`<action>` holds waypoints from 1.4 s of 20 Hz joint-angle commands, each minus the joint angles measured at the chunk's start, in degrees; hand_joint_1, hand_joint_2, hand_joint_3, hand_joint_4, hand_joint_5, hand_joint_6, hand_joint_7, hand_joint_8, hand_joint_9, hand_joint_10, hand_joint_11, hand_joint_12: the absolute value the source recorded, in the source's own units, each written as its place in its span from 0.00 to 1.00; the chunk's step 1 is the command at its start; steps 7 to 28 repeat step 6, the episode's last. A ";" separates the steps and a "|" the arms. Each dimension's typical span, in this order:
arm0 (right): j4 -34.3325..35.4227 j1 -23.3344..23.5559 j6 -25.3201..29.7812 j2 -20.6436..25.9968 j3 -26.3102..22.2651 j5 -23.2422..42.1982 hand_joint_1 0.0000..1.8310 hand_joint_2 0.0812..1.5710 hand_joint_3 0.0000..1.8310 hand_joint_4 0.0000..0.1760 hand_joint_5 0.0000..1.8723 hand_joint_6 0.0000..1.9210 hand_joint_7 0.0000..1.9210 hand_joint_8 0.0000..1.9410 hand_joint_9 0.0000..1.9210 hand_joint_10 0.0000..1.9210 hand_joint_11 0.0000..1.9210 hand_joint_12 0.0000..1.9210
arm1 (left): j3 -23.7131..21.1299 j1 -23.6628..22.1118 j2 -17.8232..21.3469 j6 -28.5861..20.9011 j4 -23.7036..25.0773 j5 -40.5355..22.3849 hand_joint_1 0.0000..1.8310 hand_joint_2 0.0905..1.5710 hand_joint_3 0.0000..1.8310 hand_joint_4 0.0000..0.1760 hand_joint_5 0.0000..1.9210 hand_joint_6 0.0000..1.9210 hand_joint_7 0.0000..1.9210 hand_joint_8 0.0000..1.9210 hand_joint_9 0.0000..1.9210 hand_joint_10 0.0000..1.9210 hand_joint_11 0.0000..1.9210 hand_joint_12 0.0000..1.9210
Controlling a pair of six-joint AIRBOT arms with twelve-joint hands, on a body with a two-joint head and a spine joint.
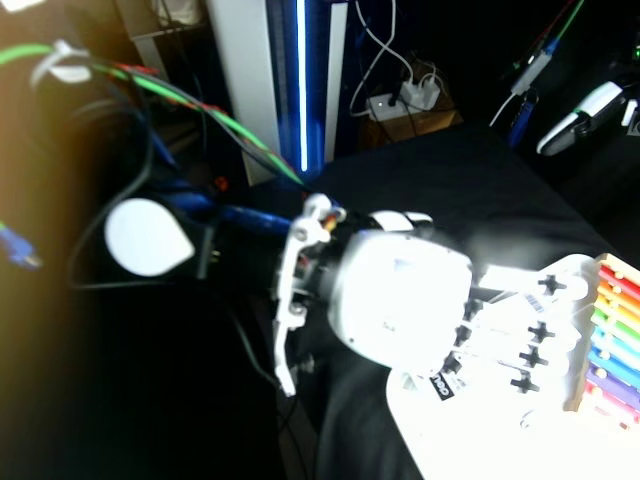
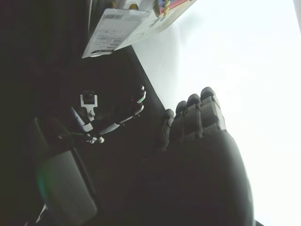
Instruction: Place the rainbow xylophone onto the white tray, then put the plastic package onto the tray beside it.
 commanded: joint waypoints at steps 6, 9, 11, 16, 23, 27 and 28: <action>7.18 0.54 -3.42 2.87 -3.14 7.05 0.43 0.41 0.00 1.00 0.00 0.00 0.01 0.00 0.03 0.00 0.00 0.17 | 0.16 1.11 0.92 1.00 -5.03 -8.68 0.42 0.43 0.01 0.35 0.00 0.00 0.00 0.00 0.00 0.00 0.00 0.00; 7.18 0.54 -3.42 2.87 -3.14 7.05 0.43 0.41 0.00 1.00 0.00 0.00 0.01 0.00 0.03 0.00 0.00 0.17 | 0.16 1.11 0.92 1.00 -5.03 -8.68 0.42 0.43 0.01 0.35 0.00 0.00 0.00 0.00 0.00 0.00 0.00 0.00; 7.18 0.54 -3.42 2.87 -3.14 7.05 0.43 0.41 0.00 1.00 0.00 0.00 0.01 0.00 0.03 0.00 0.00 0.17 | 0.16 1.11 0.92 1.00 -5.03 -8.68 0.42 0.43 0.01 0.35 0.00 0.00 0.00 0.00 0.00 0.00 0.00 0.00; 7.18 0.54 -3.42 2.87 -3.14 7.05 0.43 0.41 0.00 1.00 0.00 0.00 0.01 0.00 0.03 0.00 0.00 0.17 | 0.16 1.11 0.92 1.00 -5.03 -8.68 0.42 0.43 0.01 0.35 0.00 0.00 0.00 0.00 0.00 0.00 0.00 0.00; 7.18 0.54 -3.42 2.87 -3.14 7.05 0.43 0.41 0.00 1.00 0.00 0.00 0.01 0.00 0.03 0.00 0.00 0.17 | 0.16 1.11 0.92 1.00 -5.03 -8.68 0.42 0.43 0.01 0.35 0.00 0.00 0.00 0.00 0.00 0.00 0.00 0.00; 7.18 0.54 -3.42 2.87 -3.14 7.05 0.43 0.41 0.00 1.00 0.00 0.00 0.01 0.00 0.03 0.00 0.00 0.17 | 0.16 1.11 0.92 1.00 -5.03 -8.68 0.42 0.43 0.01 0.35 0.00 0.00 0.00 0.00 0.00 0.00 0.00 0.00; 7.18 0.54 -3.42 2.87 -3.14 7.05 0.43 0.41 0.00 1.00 0.00 0.00 0.01 0.00 0.03 0.00 0.00 0.17 | 0.16 1.11 0.92 1.00 -5.03 -8.68 0.42 0.43 0.01 0.35 0.00 0.00 0.00 0.00 0.00 0.00 0.00 0.00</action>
